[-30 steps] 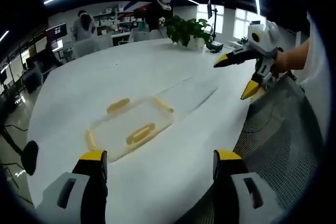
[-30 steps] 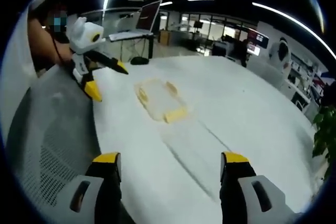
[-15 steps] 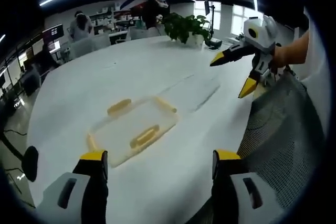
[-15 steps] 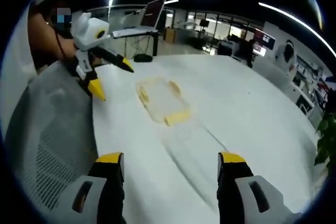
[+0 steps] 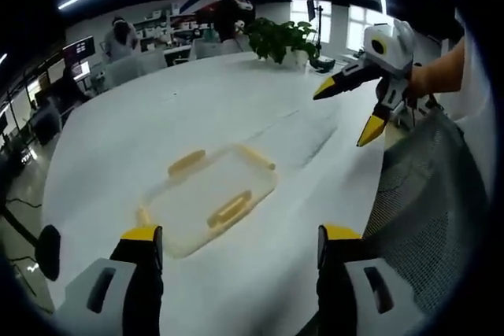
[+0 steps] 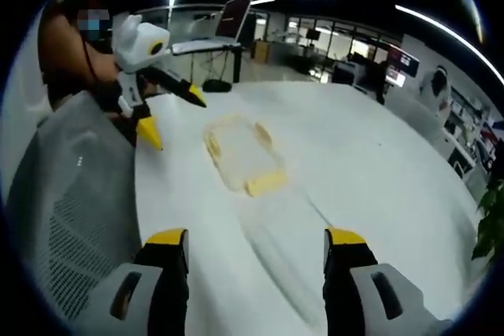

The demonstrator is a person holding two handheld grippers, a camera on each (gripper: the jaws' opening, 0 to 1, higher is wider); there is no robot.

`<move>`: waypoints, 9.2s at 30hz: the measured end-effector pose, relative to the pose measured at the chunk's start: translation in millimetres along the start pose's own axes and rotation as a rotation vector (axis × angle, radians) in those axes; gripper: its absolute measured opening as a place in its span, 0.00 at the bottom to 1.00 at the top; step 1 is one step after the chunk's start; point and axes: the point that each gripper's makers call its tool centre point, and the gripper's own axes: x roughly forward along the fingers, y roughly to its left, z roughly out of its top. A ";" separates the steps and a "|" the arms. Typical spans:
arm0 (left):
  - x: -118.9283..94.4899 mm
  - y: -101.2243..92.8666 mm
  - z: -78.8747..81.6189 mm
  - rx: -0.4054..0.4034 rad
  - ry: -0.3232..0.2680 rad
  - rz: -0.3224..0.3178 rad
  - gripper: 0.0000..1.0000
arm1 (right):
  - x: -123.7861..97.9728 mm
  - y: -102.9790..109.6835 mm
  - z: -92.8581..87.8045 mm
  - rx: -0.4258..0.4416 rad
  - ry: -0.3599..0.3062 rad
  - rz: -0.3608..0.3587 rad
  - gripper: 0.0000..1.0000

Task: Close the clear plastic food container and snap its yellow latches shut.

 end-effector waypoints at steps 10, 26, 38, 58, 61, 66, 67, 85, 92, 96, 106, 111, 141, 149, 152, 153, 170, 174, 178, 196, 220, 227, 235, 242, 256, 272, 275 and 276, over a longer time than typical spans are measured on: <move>4.1 2.8 -0.4 0.015 0.013 -0.007 0.81 | 8.0 -3.8 3.3 -0.016 0.005 0.011 0.69; 11.2 11.7 1.6 0.035 0.023 -0.012 0.80 | 22.0 -9.9 15.0 -0.050 0.006 0.031 0.69; 14.9 19.5 -0.1 0.056 0.041 -0.017 0.80 | 29.3 -11.1 19.8 -0.079 0.009 0.044 0.68; 17.8 28.6 -3.3 0.128 0.077 -0.034 0.78 | 43.0 -8.6 26.4 -0.161 0.035 0.084 0.64; 17.5 31.5 -2.8 0.127 0.077 -0.033 0.78 | 45.1 -8.0 28.5 -0.176 0.037 0.091 0.64; 17.7 34.4 -4.9 0.152 0.091 -0.039 0.75 | 49.0 -8.1 32.8 -0.196 0.041 0.101 0.64; 17.9 34.4 -5.3 0.152 0.093 -0.046 0.74 | 50.0 -8.1 33.7 -0.196 0.039 0.104 0.64; 18.2 49.4 -10.2 0.218 0.128 -0.063 0.73 | 62.7 -12.1 33.8 -0.248 0.075 0.133 0.61; 19.8 55.0 -13.0 0.264 0.157 -0.075 0.73 | 68.4 -10.8 36.5 -0.284 0.088 0.151 0.61; 22.0 55.8 -13.4 0.299 0.171 -0.094 0.73 | 73.0 -8.8 38.7 -0.315 0.102 0.167 0.61; 23.4 60.4 -16.9 0.375 0.204 -0.120 0.72 | 83.0 -4.1 41.9 -0.365 0.130 0.205 0.61; 24.5 61.7 -21.4 0.413 0.225 -0.139 0.72 | 89.9 -1.0 36.6 -0.383 0.163 0.233 0.61; 37.4 85.4 -27.4 0.526 0.302 -0.218 0.65 | 111.6 0.1 26.6 -0.377 0.289 0.314 0.58; 40.0 94.5 -29.1 0.564 0.330 -0.242 0.64 | 116.1 -0.3 23.9 -0.367 0.305 0.326 0.58; 41.7 96.8 -31.4 0.592 0.345 -0.254 0.62 | 117.3 -2.2 21.3 -0.364 0.314 0.327 0.58; 42.2 97.2 -31.6 0.596 0.349 -0.260 0.62 | 117.0 -1.2 21.5 -0.357 0.312 0.334 0.58; 44.7 95.3 -36.3 0.668 0.422 -0.379 0.51 | 123.6 1.2 13.7 -0.362 0.332 0.365 0.57; 45.5 94.2 -37.3 0.676 0.432 -0.406 0.50 | 125.3 3.5 11.8 -0.360 0.341 0.380 0.56; 45.9 93.7 -38.2 0.679 0.439 -0.427 0.47 | 127.9 2.1 9.9 -0.365 0.349 0.382 0.54; 45.8 91.5 -39.8 0.676 0.455 -0.456 0.40 | 129.0 0.2 8.8 -0.351 0.363 0.388 0.42; 46.1 90.0 -41.9 0.683 0.491 -0.459 0.39 | 128.8 1.5 7.4 -0.353 0.399 0.407 0.39; 45.4 89.4 -42.2 0.670 0.477 -0.460 0.40 | 130.2 1.2 7.2 -0.340 0.398 0.402 0.38; 44.8 89.1 -42.4 0.665 0.484 -0.452 0.39 | 129.6 0.6 7.8 -0.341 0.400 0.402 0.38; 44.7 89.5 -42.7 0.658 0.470 -0.453 0.39 | 130.3 0.8 7.7 -0.346 0.404 0.397 0.38; 44.9 91.0 -41.9 0.645 0.479 -0.452 0.39 | 131.1 -1.6 10.0 -0.371 0.417 0.387 0.39; 32.8 90.4 -34.5 0.667 0.491 -0.402 0.39 | 121.8 -2.9 24.6 -0.386 0.381 0.382 0.38; 30.1 89.5 -31.9 0.676 0.488 -0.395 0.39 | 118.0 -2.7 27.2 -0.388 0.376 0.380 0.38; 29.4 88.8 -30.7 0.678 0.487 -0.391 0.39 | 116.5 -3.1 28.4 -0.393 0.373 0.376 0.38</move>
